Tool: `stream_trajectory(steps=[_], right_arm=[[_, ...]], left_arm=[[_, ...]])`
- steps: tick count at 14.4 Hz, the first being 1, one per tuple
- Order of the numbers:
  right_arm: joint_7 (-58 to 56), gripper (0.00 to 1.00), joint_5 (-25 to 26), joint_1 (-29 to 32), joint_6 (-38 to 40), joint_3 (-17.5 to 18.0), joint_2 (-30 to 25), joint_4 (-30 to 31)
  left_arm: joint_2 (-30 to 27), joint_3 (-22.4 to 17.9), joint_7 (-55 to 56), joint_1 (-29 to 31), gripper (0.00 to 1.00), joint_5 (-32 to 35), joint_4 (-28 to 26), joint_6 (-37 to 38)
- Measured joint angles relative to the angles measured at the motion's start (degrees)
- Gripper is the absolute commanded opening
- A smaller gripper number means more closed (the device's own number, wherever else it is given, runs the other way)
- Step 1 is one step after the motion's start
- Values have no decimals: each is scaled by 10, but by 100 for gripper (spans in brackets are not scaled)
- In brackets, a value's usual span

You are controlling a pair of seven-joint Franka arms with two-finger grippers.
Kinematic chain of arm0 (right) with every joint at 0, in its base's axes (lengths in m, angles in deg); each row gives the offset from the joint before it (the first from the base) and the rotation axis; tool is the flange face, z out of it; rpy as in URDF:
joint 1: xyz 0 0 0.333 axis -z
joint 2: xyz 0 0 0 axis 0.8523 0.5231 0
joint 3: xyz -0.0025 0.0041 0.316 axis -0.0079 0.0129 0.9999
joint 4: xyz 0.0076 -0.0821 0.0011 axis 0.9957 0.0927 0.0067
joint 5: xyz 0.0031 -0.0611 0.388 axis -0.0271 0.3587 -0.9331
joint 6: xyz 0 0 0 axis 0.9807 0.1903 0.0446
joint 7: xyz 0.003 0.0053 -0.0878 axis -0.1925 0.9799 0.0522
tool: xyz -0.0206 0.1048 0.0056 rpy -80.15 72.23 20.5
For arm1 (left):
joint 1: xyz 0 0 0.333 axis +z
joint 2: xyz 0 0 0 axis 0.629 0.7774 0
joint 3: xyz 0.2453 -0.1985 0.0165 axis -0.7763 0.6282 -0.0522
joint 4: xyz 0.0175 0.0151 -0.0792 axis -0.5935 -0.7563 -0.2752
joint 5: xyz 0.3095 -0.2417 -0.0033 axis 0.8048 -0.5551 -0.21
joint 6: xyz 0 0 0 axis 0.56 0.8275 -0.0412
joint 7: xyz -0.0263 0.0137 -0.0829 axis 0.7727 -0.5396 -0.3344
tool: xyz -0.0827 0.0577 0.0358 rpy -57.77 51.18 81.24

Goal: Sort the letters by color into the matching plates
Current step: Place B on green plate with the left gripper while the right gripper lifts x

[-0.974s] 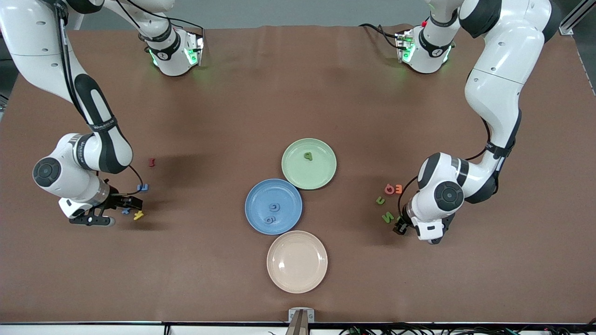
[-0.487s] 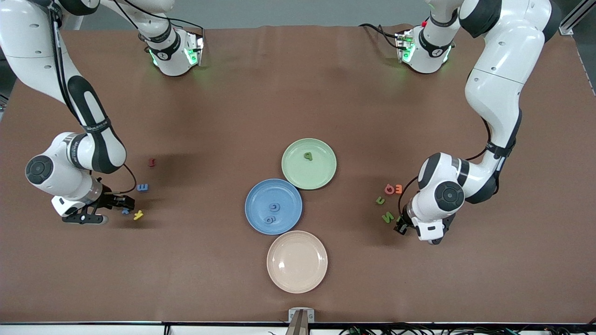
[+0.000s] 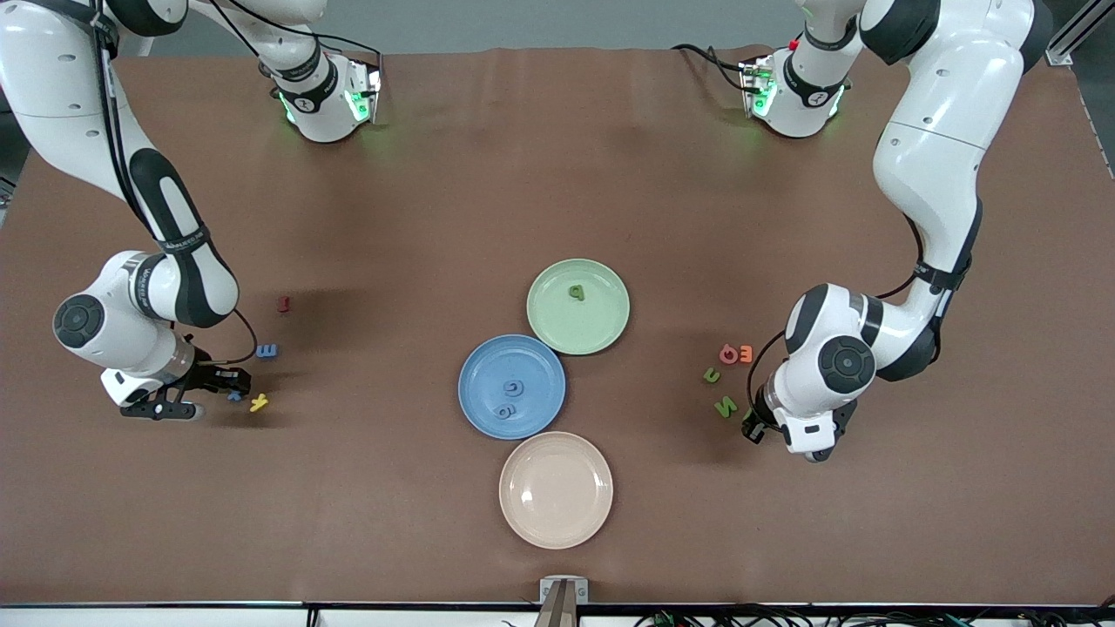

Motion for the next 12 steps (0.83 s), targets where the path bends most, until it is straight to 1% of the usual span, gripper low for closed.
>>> stream_trajectory(steps=[2, 3, 4, 6, 7, 8, 12], right_arm=[[0, 54, 0, 0, -1, 0, 4, -2], [0, 48, 0, 0, -1, 0, 7, -5], [0, 41, 0, 0, -1, 0, 9, -7], [1, 20, 0, 1, 0, 0, 9, -12], [1, 7, 0, 1, 0, 0, 10, -13], [1, 3, 0, 1, 0, 0, 10, -14], [1, 0, 0, 1, 1, 2, 11, -17]], left_arm=[[-18, 18, 11, -7, 9, 0, 1, 36], [-27, 29, 26, -12, 9, 0, 1, 53], [-34, 39, 44, -21, 8, 0, 1, 66], [-41, 48, 83, -53, 8, 0, 1, 75], [-41, 48, 103, -73, 8, 0, 1, 75], [-41, 49, 122, -95, 8, 0, 0, 75], [-41, 48, 186, -176, 8, 0, -5, 76]])
